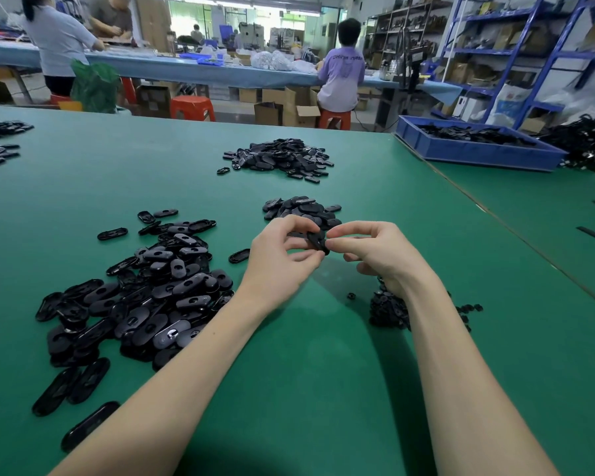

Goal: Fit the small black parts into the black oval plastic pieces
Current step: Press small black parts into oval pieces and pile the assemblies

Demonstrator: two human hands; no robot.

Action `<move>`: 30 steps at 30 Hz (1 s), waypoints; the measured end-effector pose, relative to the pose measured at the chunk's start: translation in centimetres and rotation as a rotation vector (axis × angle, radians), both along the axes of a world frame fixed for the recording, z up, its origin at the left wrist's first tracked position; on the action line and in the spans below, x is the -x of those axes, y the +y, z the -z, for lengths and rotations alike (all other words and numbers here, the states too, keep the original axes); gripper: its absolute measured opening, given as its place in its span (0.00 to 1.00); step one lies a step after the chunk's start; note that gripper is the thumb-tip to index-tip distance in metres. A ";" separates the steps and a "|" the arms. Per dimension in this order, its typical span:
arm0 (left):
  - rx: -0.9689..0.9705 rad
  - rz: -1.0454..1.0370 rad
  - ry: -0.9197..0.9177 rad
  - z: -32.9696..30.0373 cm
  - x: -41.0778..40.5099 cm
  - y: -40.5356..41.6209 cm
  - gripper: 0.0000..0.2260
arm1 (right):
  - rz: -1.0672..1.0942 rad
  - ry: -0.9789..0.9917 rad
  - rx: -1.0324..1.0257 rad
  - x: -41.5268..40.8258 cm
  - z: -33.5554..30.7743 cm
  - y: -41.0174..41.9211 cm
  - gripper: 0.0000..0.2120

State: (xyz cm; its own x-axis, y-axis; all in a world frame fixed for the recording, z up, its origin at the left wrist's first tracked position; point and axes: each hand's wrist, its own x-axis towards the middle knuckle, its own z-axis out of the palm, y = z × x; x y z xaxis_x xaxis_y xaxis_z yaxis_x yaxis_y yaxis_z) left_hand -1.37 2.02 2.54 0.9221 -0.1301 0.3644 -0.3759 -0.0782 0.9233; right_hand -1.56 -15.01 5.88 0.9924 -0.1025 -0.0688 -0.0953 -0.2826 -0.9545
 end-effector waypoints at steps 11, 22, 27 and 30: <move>-0.061 -0.033 -0.067 -0.1 0.1 -0.1 0.11 | 0.054 0.092 -0.137 -0.8 0.7 0.0 0.09; -0.085 -0.052 -0.144 0.0 0.4 -0.1 0.14 | 0.091 0.066 0.065 -0.2 -0.1 0.4 0.09; -0.012 -0.040 -0.057 -0.3 0.0 0.0 0.12 | 0.057 0.068 0.047 0.1 0.2 0.0 0.12; 0.042 0.012 0.057 -0.4 -0.4 0.4 0.12 | -0.007 0.097 -0.049 0.2 0.7 0.0 0.10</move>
